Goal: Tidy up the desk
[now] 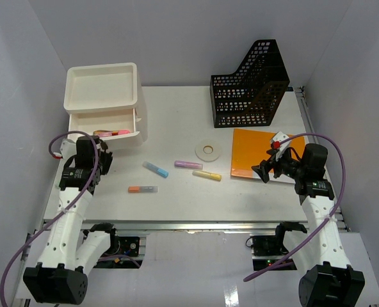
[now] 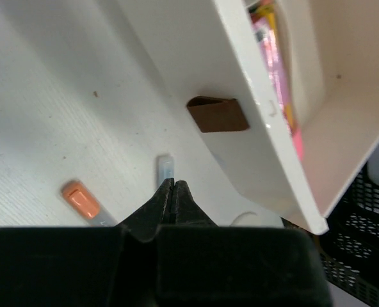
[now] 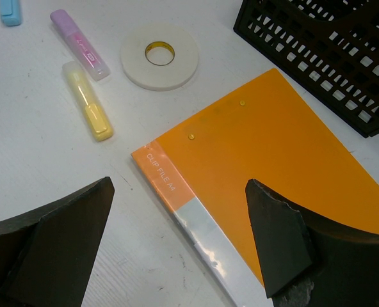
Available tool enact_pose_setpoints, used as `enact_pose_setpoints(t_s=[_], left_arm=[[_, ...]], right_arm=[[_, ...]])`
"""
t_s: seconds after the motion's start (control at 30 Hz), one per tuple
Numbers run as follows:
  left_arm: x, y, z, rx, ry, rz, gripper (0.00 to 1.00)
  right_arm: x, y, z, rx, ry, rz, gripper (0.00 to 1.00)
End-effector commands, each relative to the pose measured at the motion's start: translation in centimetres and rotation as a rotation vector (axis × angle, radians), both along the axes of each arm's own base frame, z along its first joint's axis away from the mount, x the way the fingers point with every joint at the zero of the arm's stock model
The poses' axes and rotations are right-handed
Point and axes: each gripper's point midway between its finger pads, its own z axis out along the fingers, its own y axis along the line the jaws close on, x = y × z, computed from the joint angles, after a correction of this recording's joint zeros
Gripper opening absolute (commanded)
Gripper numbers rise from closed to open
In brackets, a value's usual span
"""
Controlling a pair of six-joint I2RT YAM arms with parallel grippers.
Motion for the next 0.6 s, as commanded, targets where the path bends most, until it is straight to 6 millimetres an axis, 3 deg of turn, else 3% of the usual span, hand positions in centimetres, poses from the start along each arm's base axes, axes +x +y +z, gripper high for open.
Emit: enact_pose_setpoints(t_s=[0.0, 0.1, 0.3, 0.37, 0.5, 0.53, 0.57], left_arm=[[0.6, 0.2, -0.6, -0.023, 0.023, 0.032, 0.0], [1.5, 0.6, -0.9, -0.005, 0.027, 0.041, 0.0], [4.9, 2.0, 0.3, 0.052, 0.01, 0.047, 0.0], [5.9, 3.9, 0.5, 0.064, 0.015, 0.082, 0.0], [8.3, 4.5, 1.0, 0.046, 0.006, 0.061, 0.0], [8.9, 4.7, 1.2, 0.041, 0.001, 0.056, 0.04], [9.4, 4.6, 1.3, 0.035, -0.008, 0.047, 0.17]], right_arm=[[0.0, 0.1, 0.3, 0.009, -0.01, 0.005, 0.9], [0.0, 0.1, 0.3, 0.009, -0.011, 0.005, 0.9], [0.0, 0.0, 0.2, 0.007, -0.01, 0.0, 0.9], [0.1, -0.1, 0.3, 0.005, -0.011, -0.003, 0.9], [0.1, -0.1, 0.2, 0.003, -0.011, -0.006, 0.9], [0.1, -0.1, 0.2, 0.003, -0.01, -0.007, 0.9], [0.1, -0.1, 0.2, 0.002, -0.009, -0.008, 0.9]])
